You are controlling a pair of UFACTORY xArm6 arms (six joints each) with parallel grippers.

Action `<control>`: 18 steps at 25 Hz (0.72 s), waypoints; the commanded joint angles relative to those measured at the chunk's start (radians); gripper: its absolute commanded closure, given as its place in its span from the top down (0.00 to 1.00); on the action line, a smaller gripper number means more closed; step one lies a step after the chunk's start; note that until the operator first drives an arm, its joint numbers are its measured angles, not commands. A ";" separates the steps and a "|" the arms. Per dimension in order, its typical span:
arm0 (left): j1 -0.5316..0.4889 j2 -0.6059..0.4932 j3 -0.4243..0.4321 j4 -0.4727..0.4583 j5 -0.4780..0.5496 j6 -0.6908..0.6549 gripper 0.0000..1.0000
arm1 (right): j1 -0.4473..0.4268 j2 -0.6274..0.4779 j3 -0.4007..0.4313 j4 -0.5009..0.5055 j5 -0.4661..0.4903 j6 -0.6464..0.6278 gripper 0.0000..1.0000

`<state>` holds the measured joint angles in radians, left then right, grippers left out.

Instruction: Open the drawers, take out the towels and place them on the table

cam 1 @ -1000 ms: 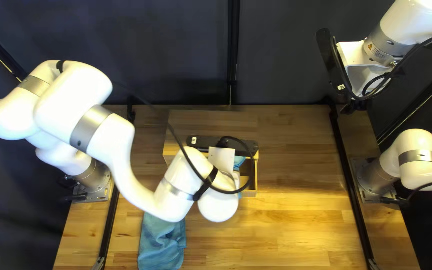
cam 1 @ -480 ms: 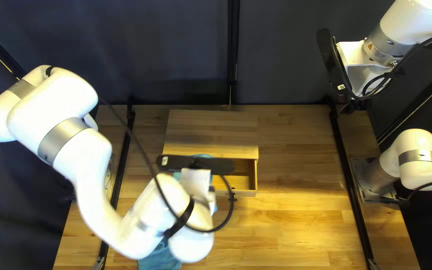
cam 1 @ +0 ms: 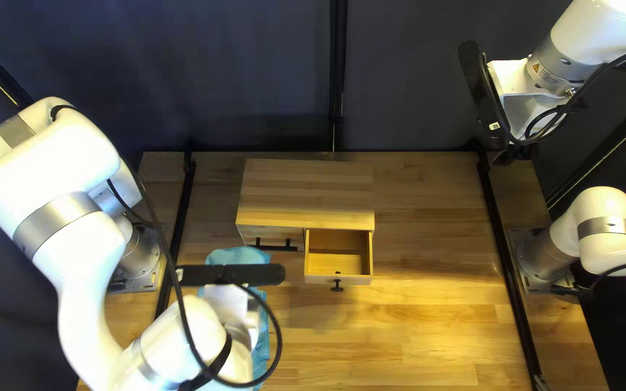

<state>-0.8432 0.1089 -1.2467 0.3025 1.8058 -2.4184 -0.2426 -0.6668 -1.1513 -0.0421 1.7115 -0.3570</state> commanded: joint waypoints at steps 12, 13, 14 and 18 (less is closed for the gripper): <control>0.008 0.038 0.144 -0.117 -0.207 -0.059 0.00 | 0.000 0.000 0.000 0.000 0.000 0.000 1.00; 0.011 0.043 0.144 -0.121 -0.216 -0.056 0.00 | 0.000 0.000 0.000 0.000 0.000 0.000 1.00; 0.012 0.051 0.141 -0.125 -0.225 -0.054 0.00 | 0.000 0.000 0.000 0.000 0.000 0.000 1.00; 0.010 0.079 0.116 -0.138 -0.239 -0.049 0.00 | 0.000 0.000 0.000 0.000 0.000 0.000 1.00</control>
<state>-0.8307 0.1735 -1.1162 0.1720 1.5737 -2.4688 -0.2426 -0.6668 -1.1513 -0.0421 1.7115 -0.3570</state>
